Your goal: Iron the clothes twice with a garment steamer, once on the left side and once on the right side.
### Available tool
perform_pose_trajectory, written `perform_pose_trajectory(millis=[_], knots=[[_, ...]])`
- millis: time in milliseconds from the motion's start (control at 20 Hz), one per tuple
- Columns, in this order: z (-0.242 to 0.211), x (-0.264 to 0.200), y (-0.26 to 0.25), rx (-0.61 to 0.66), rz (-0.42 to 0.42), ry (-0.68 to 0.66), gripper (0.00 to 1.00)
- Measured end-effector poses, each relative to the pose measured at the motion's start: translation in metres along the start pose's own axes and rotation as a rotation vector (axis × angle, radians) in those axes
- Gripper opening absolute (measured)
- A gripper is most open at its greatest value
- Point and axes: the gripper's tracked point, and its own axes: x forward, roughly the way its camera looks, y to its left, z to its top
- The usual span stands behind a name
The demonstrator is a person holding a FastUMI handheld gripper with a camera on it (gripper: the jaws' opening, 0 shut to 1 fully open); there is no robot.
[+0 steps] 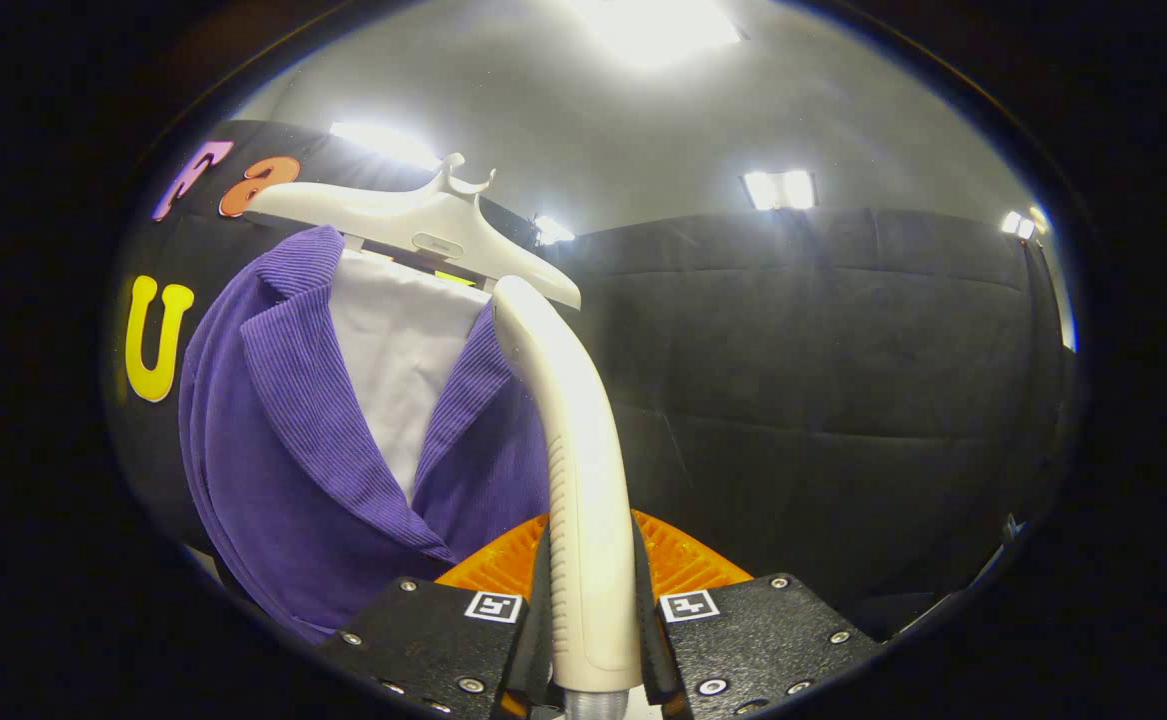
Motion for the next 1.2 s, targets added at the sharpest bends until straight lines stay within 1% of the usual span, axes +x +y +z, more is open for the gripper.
perform_pose_trajectory(millis=[200,400,550,900,1100,1200], knots=[[-0.020,0.009,0.009,-0.057,-0.055,0.026,0.36],[-0.052,0.016,0.023,-0.122,-0.074,0.080,0.36],[-0.071,0.012,0.033,-0.131,-0.053,0.108,0.36],[-0.088,0.003,0.032,-0.148,0.022,0.123,0.36],[-0.106,0.004,0.027,-0.225,0.047,0.127,0.36],[-0.116,0.003,0.025,-0.241,0.073,0.141,0.36]])
